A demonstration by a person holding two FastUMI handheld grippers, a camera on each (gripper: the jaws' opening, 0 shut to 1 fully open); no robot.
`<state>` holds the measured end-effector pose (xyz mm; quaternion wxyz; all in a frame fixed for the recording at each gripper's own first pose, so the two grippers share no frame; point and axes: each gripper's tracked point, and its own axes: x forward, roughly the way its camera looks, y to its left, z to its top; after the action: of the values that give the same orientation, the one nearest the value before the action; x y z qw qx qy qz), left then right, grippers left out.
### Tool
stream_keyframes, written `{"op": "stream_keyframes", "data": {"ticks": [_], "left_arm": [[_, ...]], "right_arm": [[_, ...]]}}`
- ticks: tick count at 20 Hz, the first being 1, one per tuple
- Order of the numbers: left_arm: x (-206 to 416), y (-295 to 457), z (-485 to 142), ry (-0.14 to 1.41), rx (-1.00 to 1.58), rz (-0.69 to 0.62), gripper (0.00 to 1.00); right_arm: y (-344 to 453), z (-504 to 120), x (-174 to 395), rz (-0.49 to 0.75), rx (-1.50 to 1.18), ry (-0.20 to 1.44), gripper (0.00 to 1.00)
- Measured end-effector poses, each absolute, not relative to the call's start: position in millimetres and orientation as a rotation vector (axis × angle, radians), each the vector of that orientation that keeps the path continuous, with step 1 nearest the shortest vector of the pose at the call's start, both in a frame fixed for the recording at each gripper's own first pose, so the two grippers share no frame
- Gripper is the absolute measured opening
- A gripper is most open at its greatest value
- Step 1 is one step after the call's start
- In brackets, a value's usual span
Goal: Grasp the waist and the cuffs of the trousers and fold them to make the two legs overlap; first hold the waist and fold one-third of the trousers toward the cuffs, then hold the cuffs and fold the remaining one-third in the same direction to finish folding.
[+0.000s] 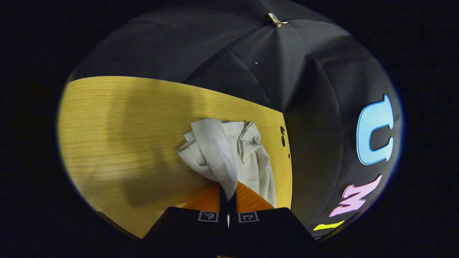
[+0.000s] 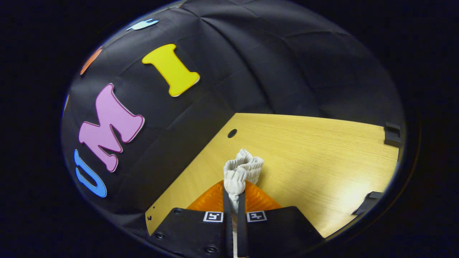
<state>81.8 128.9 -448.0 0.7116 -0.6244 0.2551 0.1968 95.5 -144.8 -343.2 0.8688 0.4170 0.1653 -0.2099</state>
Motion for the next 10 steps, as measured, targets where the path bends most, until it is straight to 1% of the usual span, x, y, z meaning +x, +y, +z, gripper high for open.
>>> {"op": "stream_keyframes", "data": {"ticks": [5,10], "left_arm": [[83.3,127.9,-447.5,0.581,-1.363,0.406,0.06],[82.9,129.9,-445.7,0.584,-1.352,0.383,0.06]], "right_arm": [[-79.3,-301.8,120.7,-0.307,0.745,0.319,0.08],[19.8,-289.4,141.0,-0.111,0.673,0.360,0.09]]}}
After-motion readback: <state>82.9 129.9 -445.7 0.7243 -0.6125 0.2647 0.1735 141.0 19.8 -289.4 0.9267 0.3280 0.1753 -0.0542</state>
